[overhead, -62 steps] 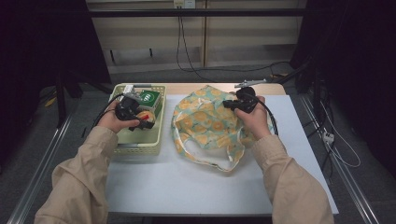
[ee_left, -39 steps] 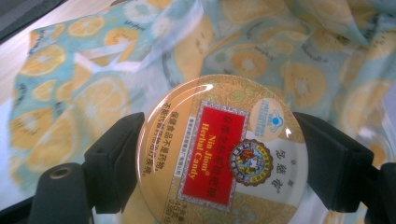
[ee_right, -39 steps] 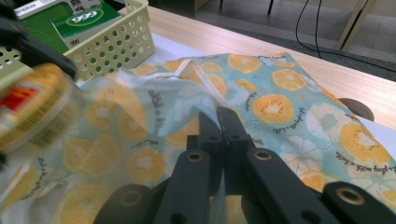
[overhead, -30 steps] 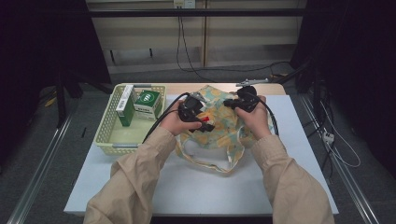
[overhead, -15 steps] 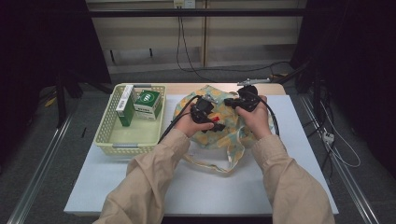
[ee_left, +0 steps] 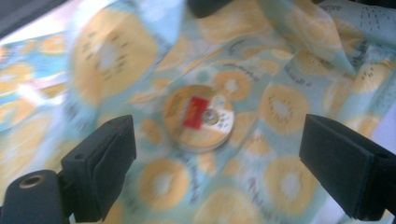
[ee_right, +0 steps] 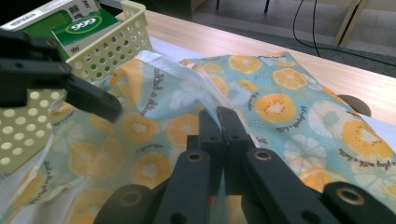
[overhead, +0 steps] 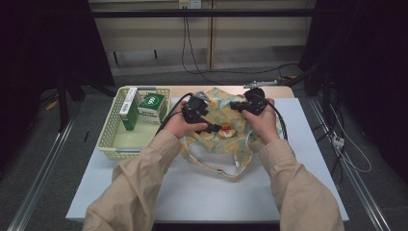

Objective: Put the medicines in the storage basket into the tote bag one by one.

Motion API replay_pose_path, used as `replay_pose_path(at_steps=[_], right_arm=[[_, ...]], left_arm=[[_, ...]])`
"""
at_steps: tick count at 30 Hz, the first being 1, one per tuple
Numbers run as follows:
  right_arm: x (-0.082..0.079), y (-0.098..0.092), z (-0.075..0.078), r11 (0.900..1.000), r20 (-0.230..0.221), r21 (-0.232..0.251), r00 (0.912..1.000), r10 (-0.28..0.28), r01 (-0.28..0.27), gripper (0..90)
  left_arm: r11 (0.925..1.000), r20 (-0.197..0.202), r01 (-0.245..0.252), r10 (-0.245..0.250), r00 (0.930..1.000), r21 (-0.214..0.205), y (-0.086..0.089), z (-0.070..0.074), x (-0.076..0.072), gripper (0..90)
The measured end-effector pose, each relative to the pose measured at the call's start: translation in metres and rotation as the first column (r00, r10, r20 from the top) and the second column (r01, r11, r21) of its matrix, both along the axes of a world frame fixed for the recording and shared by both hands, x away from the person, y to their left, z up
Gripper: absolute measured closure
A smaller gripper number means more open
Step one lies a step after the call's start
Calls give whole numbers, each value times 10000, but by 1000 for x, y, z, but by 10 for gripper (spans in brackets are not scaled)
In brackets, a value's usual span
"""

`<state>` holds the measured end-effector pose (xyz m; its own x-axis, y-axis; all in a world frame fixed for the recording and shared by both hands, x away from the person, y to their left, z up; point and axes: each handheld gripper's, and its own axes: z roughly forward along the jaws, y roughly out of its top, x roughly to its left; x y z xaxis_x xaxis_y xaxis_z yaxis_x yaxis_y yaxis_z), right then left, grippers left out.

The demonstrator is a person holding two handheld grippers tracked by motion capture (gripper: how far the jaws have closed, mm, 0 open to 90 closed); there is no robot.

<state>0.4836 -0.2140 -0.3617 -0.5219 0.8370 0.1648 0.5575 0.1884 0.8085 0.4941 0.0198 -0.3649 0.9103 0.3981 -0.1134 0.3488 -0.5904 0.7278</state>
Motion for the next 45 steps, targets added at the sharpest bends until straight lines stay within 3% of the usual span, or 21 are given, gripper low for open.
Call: replay_pose_path(at_steps=[6,9,12,15,16,18,19,20,21,24,27,31,33,36,37,39,40,41,42,45], right_arm=[[0,1,6,10000,122,50,9999,-29,29,900],[-1,0,7,10000,138,62,9999,-30,29,900],[-1,-2,6,10000,126,36,9999,13,-13,900],[0,-4,6,10000,96,-12,10000,-27,28,900],[0,-4,6,10000,110,-18,9999,-13,13,900],[-1,-3,7,10000,142,10,9999,13,-13,900],[-1,-3,7,10000,144,6,9999,25,-25,900],[-1,-3,8,10000,155,11,9999,32,-32,900],[-1,-3,8,10000,157,-3,9999,34,-34,900],[-1,-3,7,10000,165,57,9999,42,-43,900],[-2,-2,8,10000,149,65,9999,68,-69,900],[-2,-1,8,9999,131,60,9998,132,-133,900],[-2,-2,8,9999,132,79,9998,140,-141,900],[-2,-3,9,9998,162,113,9998,133,-134,900],[-2,-3,9,9998,131,127,9998,149,-151,900],[-2,-4,9,9998,119,101,9998,166,-167,900],[-2,-4,9,9997,92,143,9998,184,-186,900],[-2,-5,9,9997,98,148,9998,184,-186,900],[-2,-5,9,9997,113,133,9998,181,-182,900],[-2,-5,9,9997,108,133,9998,194,-196,900]], left_arm=[[9964,176,-813,817,9965,-222,40,19,4,107],[9887,153,-1477,1481,9888,-255,66,24,11,107],[9858,121,-1655,1658,9861,-275,77,25,15,107],[9799,214,-1994,1994,9797,-50,92,25,21,106],[9745,334,-2243,2239,9740,63,102,24,26,102],[9718,385,-2355,2349,9713,118,108,25,28,92],[9687,448,-2481,2476,9678,67,113,24,30,90],[9606,476,-2780,2778,9595,-15,123,23,34,83],[9606,476,-2780,2778,9595,-15,123,23,34,75],[9517,589,-3068,3071,9499,-143,134,20,40,61],[9375,663,-3480,3472,9355,6,141,13,47,58],[9165,1040,-3989,3940,9132,298,150,3,56,59],[8983,1363,-4356,4251,8949,584,152,-1,60,63],[8856,1158,-4608,4525,8842,575,155,-6,65,67],[8847,1088,-4636,4567,8829,488,156,-8,67,73],[8791,1355,-4746,4654,8746,436,159,-10,69,74],[8807,1225,-4720,4645,8770,401,161,-11,71,78],[8753,1150,-4822,4758,8720,354,164,-12,72,81],[8694,1091,-4927,4866,8668,368,166,-14,73,73],[8634,1194,-5002,4909,8630,654,170,-18,74,67]])
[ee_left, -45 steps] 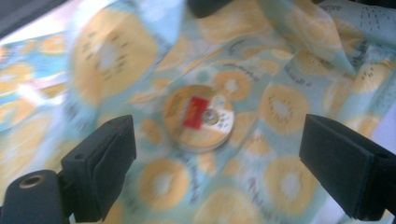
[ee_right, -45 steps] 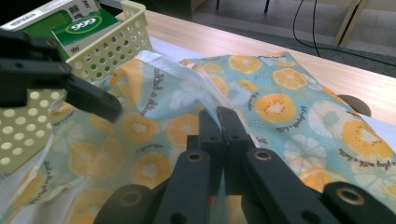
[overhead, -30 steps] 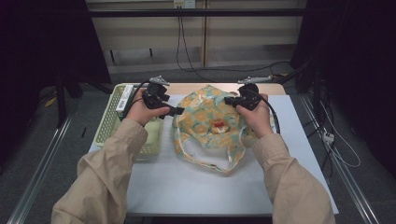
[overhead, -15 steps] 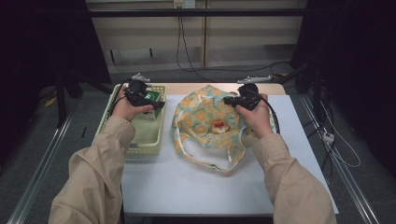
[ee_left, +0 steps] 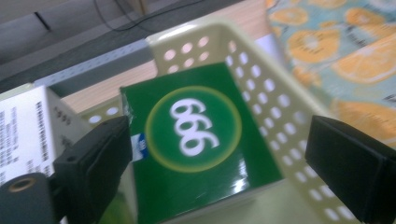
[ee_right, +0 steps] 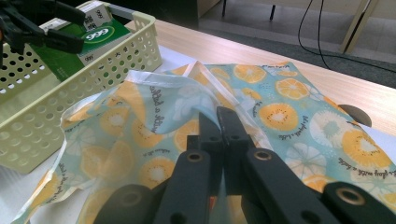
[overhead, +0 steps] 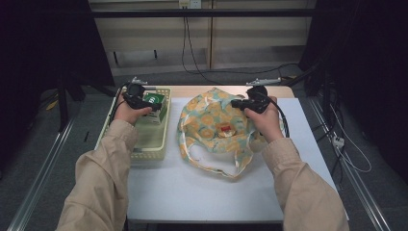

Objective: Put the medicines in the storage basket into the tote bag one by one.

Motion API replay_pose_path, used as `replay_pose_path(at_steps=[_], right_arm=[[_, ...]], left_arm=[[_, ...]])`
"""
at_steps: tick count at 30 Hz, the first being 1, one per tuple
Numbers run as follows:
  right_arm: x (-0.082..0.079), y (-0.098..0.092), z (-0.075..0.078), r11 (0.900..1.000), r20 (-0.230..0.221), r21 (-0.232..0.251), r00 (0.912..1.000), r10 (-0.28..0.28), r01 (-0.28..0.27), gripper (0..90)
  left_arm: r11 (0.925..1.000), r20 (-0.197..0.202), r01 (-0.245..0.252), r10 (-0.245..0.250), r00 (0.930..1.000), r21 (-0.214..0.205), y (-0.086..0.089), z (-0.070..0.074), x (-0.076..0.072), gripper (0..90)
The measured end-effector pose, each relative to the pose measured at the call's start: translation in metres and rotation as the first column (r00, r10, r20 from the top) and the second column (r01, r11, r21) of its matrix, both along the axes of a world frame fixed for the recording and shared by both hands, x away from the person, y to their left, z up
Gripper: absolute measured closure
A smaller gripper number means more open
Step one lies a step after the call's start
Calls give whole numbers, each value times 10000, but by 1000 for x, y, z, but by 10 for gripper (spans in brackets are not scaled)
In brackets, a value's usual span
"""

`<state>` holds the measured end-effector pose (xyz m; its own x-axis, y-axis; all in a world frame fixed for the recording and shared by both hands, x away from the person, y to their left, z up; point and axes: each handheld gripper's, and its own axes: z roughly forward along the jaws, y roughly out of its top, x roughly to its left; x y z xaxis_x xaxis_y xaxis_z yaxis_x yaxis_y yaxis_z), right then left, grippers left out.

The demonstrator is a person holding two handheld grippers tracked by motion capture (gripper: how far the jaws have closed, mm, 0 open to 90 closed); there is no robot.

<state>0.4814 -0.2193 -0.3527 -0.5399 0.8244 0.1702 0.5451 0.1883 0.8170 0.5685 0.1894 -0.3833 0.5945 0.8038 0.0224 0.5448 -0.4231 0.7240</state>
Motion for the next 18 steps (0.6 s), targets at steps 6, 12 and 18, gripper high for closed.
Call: replay_pose_path(at_steps=[6,12,18], right_arm=[[1,1,-2,10000,-58,-14,10000,-13,13,900],[1,3,-2,10000,-73,-6,10000,28,-28,900],[1,2,-1,10000,-34,-2,10000,-41,41,900]], left_arm=[[9980,-146,-117,126,9998,617,-5,-10,3,54],[9936,29,-678,678,9977,909,-17,-14,7,47],[9826,261,-903,872,9958,1623,-20,-15,7,136]])
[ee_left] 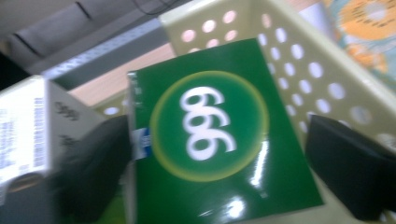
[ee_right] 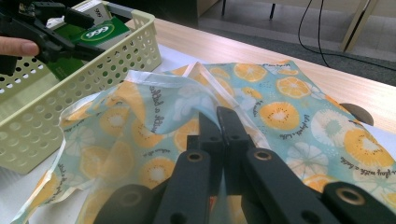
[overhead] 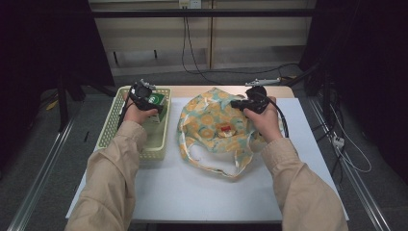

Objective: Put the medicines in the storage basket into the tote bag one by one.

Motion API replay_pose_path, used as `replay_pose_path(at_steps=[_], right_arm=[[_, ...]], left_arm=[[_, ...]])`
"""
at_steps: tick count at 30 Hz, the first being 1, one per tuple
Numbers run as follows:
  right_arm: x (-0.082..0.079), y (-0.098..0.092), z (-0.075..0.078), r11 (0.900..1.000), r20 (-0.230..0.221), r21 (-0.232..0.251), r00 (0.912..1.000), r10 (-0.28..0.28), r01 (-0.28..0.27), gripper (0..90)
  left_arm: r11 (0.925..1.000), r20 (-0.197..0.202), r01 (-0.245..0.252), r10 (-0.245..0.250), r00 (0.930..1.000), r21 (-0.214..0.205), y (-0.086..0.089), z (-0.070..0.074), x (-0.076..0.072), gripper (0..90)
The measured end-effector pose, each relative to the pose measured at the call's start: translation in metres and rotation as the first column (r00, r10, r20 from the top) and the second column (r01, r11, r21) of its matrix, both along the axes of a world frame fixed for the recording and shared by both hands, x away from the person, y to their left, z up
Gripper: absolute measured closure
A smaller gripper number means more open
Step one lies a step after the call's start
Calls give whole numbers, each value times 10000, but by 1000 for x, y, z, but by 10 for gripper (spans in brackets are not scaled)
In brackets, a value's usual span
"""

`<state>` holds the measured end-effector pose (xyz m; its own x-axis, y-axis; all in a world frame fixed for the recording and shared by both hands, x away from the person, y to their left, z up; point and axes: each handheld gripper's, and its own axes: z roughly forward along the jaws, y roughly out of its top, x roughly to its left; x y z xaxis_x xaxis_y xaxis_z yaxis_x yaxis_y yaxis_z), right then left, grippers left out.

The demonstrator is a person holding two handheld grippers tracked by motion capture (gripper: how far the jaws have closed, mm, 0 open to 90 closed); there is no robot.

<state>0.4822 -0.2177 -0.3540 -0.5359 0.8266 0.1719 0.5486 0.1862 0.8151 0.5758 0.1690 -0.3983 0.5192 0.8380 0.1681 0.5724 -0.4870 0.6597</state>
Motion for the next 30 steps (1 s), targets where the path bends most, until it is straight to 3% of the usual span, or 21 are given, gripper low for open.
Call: replay_pose_path(at_steps=[3,7,11,15,17,19,21,22,25,30], right_arm=[[0,0,0,10000,3,22,10000,18,-18,900],[1,1,-1,10000,-7,70,10000,53,-53,900],[2,2,-4,9999,-51,30,9999,107,-107,900],[3,3,-5,9999,-75,52,9999,123,-122,900],[2,4,-4,9999,-18,61,9999,131,-130,900],[2,4,-4,9999,-23,70,9999,125,-125,900],[2,4,-4,9999,-32,50,9999,136,-136,900],[2,3,-4,9999,-41,56,9999,151,-151,900],[2,2,-4,9999,-62,22,9999,109,-109,900],[2,3,-3,10000,-63,59,10000,41,-41,900]], left_arm=[[9998,-100,-2,0,10000,-192,2,1,-1,148],[9985,-489,503,-512,9975,-194,4,5,-7,162],[9950,-934,990,-997,9906,-121,5,9,-18,164],[9912,-583,1140,-1179,9913,-673,11,13,-23,160],[9928,-563,888,-935,9940,-799,17,15,-22,83],[9935,-478,623,-670,9966,-950,21,13,-22,84],[9934,-488,667,-715,9962,-933,25,13,-22,73],[9914,-392,659,-708,9967,-1127,26,14,-24,73],[9924,-343,679,-718,9968,-1030,26,15,-25,72],[9907,-702,697,-782,9945,-1170,28,7,-21,62]])
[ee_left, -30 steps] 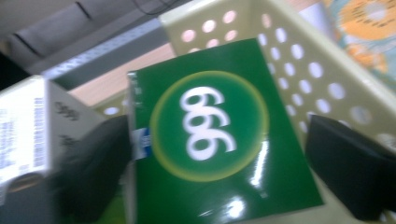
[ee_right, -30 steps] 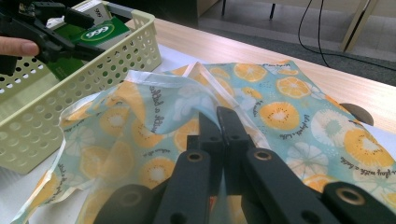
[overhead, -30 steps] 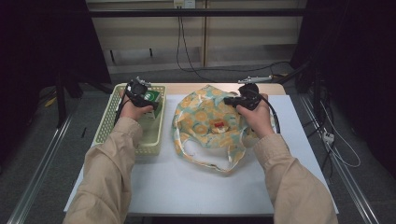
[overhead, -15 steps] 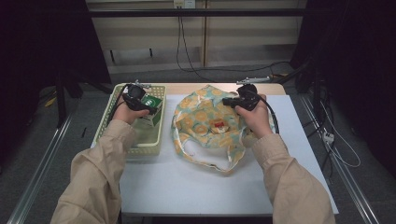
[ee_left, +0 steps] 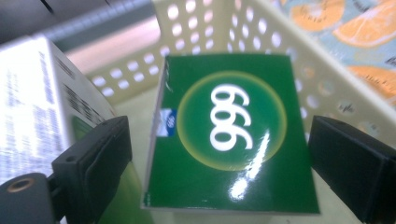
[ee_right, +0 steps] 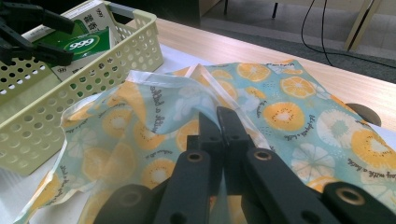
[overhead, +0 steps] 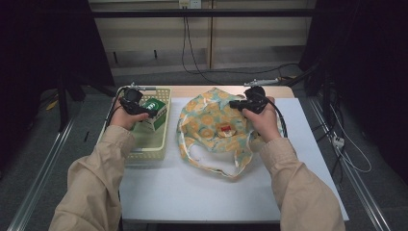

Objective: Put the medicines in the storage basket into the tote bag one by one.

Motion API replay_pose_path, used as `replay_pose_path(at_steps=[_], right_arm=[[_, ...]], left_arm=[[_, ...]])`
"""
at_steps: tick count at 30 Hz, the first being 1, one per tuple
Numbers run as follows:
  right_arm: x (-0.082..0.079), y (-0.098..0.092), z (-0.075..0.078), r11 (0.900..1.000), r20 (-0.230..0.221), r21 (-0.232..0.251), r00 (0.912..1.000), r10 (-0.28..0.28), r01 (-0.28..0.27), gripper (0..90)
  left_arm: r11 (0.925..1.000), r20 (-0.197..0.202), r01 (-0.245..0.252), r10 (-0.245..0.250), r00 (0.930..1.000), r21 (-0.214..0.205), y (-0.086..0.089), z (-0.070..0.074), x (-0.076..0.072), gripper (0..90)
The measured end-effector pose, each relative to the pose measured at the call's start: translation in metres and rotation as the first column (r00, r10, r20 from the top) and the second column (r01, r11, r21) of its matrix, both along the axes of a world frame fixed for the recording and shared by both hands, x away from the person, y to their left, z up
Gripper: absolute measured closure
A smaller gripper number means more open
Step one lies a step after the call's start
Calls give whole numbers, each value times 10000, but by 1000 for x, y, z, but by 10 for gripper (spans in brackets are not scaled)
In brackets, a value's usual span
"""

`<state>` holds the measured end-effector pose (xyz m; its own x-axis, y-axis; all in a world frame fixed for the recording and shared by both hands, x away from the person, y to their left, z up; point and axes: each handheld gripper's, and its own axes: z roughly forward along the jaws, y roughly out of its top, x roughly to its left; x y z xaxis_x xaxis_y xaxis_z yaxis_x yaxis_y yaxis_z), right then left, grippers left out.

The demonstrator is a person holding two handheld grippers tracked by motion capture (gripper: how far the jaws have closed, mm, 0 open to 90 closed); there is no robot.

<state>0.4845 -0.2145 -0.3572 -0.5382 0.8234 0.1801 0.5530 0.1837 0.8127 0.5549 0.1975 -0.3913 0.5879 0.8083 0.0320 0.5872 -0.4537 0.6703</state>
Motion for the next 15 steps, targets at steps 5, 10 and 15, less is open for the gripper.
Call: replay_pose_path(at_steps=[5,10,15], right_arm=[[-1,-1,0,10000,-21,-52,10000,44,-44,900],[-2,-2,2,10000,31,-10,10000,-7,7,900],[-2,-2,2,10000,44,15,10000,30,-30,900]], left_arm=[[9970,-117,261,-253,9996,733,-12,-3,-1,115],[9971,-368,226,-200,9991,727,-14,-1,-2,179],[9977,-614,309,-273,9977,596,-13,9,-7,193]])
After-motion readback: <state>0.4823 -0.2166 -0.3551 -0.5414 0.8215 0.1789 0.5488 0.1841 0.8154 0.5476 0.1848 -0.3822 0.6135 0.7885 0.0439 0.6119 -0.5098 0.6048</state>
